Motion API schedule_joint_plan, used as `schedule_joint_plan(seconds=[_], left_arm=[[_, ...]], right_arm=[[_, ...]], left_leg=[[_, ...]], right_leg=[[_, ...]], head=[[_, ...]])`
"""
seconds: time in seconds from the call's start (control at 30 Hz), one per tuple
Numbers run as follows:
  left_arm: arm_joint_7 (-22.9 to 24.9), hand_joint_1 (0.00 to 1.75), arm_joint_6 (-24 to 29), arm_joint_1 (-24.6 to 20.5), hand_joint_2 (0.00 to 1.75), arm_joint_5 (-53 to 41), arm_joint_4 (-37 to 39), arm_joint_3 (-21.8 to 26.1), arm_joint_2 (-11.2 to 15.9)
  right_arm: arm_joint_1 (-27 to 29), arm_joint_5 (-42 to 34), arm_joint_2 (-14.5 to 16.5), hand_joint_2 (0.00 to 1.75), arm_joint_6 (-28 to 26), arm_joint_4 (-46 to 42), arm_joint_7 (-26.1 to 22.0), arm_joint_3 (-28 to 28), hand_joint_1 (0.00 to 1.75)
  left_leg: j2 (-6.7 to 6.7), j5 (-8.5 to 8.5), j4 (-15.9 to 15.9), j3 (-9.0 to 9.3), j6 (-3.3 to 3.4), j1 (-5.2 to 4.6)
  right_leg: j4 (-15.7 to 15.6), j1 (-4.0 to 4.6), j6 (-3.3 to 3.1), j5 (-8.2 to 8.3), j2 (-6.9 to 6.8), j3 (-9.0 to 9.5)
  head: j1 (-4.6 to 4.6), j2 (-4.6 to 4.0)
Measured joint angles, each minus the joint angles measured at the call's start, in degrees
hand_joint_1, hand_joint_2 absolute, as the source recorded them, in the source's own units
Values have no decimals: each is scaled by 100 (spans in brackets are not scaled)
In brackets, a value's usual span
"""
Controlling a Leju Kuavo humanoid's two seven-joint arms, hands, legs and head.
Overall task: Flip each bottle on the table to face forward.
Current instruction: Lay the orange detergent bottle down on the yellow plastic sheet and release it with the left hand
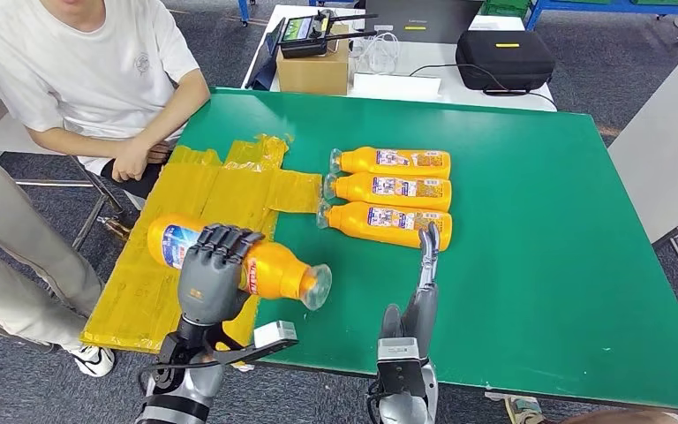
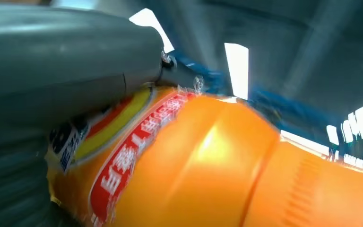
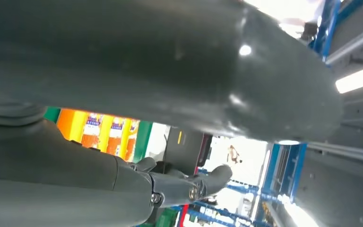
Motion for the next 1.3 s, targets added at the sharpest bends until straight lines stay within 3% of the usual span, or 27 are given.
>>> schedule_joint_plan(seconds=[0.07,0.2,0.27,0.37,0.43,0.57,0.63,0.7,0.77,1.07,1.13,1.2,1.23,1.3], left_arm=[[78,158,8,-13,175,-485,151,406,-59],[496,150,22,-41,175,-125,307,860,-143],[896,129,26,-44,175,-518,356,966,-138],[1889,98,26,-89,175,-1191,624,887,30],[2424,99,-3,-160,175,-1371,951,712,236],[2772,70,-187,-323,175,-1302,1697,367,567],[2812,89,-301,-386,175,-1240,1961,246,667],[2828,122,-503,-485,175,-1101,2181,146,751],[2829,144,-726,-600,175,-925,2367,61,827],[2948,140,-1386,-1022,175,-617,3074,-132,1032],[2967,99,-1446,-1087,175,-584,3176,-140,1057],[2974,34,-1492,-1130,175,-555,3250,-143,1074],[2972,14,-1544,-1150,175,-522,3279,-143,1082],[2925,0,-1745,-1199,175,-400,3323,-144,1097]], right_arm=[[12,-25,15,0,0,-17,-25,-43,0],[30,-38,27,0,0,-19,-52,-88,0],[42,-46,31,0,2,-20,-58,-97,0],[65,-50,34,0,20,-41,-62,-106,0],[80,-45,34,0,46,-59,-60,-116,0],[103,-7,37,0,102,-87,-42,-151,0],[116,6,37,0,119,-95,-31,-171,0],[127,15,38,0,157,-97,-10,-193,0],[131,20,43,0,210,-97,7,-212,0],[131,22,99,0,356,-97,33,-333,0],[131,21,110,0,366,-96,38,-353,0],[131,21,121,0,376,-95,39,-373,0],[131,21,126,0,387,-95,39,-384,0],[131,21,132,0,412,-94,39,-407,0]], left_leg=[[3,0,0,1,0,1],[0,0,0,-3,-1,3],[0,0,0,-5,-1,3],[-1,0,0,-5,-1,2],[-1,0,0,-4,-1,1],[0,1,0,-5,-1,2],[2,1,0,-5,-1,2],[-3,1,0,-6,-2,2],[-7,1,0,-4,-2,2],[-43,1,-7,60,-1,0],[-46,1,-9,85,-2,0],[-46,2,-10,104,-2,0],[-49,2,-11,112,-2,0],[-60,2,-11,128,-2,0]], right_leg=[[0,1,0,0,1,-2],[2,3,0,0,-1,-3],[1,2,0,0,-1,-3],[1,1,0,0,0,-4],[0,1,0,0,-1,-6],[1,2,0,0,0,-6],[2,2,0,0,1,-7],[2,1,0,0,-3,-4],[2,1,0,0,-6,2],[-5,-2,-2,-5,-41,90],[-6,-2,-3,-5,-45,116],[-6,-2,-4,-6,-45,136],[-5,-2,-4,-7,-45,144],[-6,-2,-6,-12,-52,164]], head=[[-2,0],[-1,0],[-1,0],[0,0],[-1,0],[1,0],[0,0],[0,0],[-1,0],[0,0],[-1,0],[-1,0],[-1,0],[-1,0]])
